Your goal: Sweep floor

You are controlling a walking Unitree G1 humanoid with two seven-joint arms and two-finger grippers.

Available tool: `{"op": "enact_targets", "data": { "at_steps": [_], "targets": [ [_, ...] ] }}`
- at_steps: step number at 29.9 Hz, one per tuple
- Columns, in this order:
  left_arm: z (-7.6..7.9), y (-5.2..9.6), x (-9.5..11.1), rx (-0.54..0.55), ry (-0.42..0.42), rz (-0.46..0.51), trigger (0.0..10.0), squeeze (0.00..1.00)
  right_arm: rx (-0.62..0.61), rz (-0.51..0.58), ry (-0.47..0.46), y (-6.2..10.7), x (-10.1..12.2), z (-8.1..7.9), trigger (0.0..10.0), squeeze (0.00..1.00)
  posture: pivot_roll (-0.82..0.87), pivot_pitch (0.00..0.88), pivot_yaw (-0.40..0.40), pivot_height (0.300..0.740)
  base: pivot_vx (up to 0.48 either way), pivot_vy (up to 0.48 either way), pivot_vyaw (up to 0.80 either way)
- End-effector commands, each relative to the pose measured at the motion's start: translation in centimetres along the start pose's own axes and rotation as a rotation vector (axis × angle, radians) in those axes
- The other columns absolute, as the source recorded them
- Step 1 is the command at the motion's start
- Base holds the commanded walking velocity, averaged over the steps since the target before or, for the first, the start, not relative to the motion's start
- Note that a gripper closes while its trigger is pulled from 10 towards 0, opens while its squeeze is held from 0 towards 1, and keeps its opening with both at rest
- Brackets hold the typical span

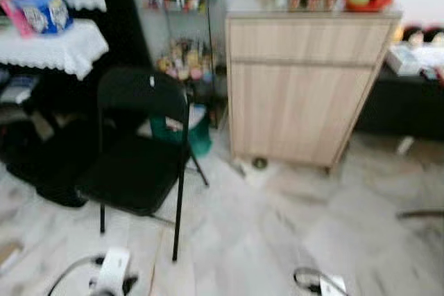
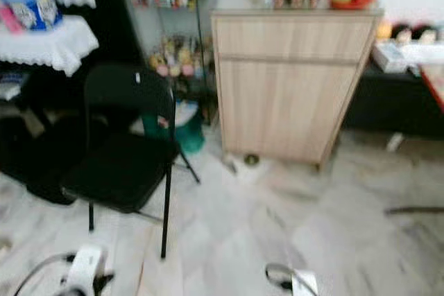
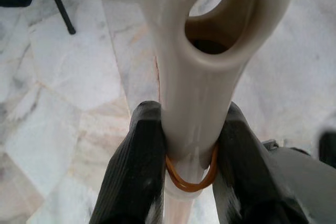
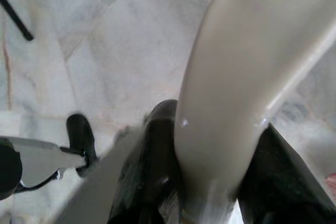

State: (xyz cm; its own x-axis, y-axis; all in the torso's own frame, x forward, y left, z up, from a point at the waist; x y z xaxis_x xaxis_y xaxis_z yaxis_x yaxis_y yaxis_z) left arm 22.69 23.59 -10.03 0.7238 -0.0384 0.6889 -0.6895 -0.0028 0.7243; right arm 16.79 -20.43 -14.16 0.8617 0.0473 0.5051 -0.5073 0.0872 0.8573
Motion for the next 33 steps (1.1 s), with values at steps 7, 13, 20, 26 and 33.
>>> {"op": "enact_targets", "data": {
  "at_steps": [7, 13, 20, 26, 33],
  "targets": [
    [0.4, 0.1, -1.2, -0.006, 0.02, -0.037, 10.0, 0.0, 0.019, -0.024, 0.001, 0.1, -0.9, -0.2, 10.0, 0.0, -0.01, 0.0, 0.087, 0.74, -0.346, 0.0, 0.0],
    [0.2, 0.1, -0.9, 0.012, 0.022, -0.029, 10.0, 0.0, 0.01, -0.028, -0.009, 0.3, -1.3, 1.0, 10.0, 0.0, 0.0, 0.0, 0.085, 0.74, -0.197, 0.0, 0.0],
    [0.2, 0.1, -0.9, 0.016, 0.032, -0.028, 10.0, 0.0, 0.025, -0.02, 0.017, 0.3, -1.2, 0.3, 10.0, 0.0, 0.0, 0.003, 0.084, 0.74, 0.0, 0.0, 0.11],
    [0.2, 0.1, -0.8, 0.016, 0.038, -0.026, 10.0, 0.0, 0.05, -0.011, 0.021, 0.0, -0.3, -1.7, 10.0, 0.0, 0.0, 0.012, 0.084, 0.74, 0.0, 0.0, 0.79],
    [-0.3, 0.3, -1.5, 0.026, 0.045, -0.05, 10.0, 0.0, 0.054, -0.009, 0.032, -0.1, -0.1, -2.0, 10.0, 0.0, 0.0, 0.018, 0.081, 0.74, 0.0, 0.0, 0.8]
  ]
}}
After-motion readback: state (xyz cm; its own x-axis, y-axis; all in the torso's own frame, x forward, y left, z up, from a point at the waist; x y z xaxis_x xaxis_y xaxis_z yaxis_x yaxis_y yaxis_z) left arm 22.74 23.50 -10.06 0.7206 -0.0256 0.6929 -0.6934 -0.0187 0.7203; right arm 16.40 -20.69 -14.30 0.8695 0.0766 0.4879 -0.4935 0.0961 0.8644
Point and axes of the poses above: a point about 5 cm out from each wrist's last joint towards the gripper, its own y axis pointing back from the gripper into the wrist, its own x axis along the axis of the wrist's last joint, z = x × y, the point moved 5 cm from there along -y, pointing out of the wrist towards the gripper, and after that the axes turned 7 degrees about y, right-handed, at the moved point
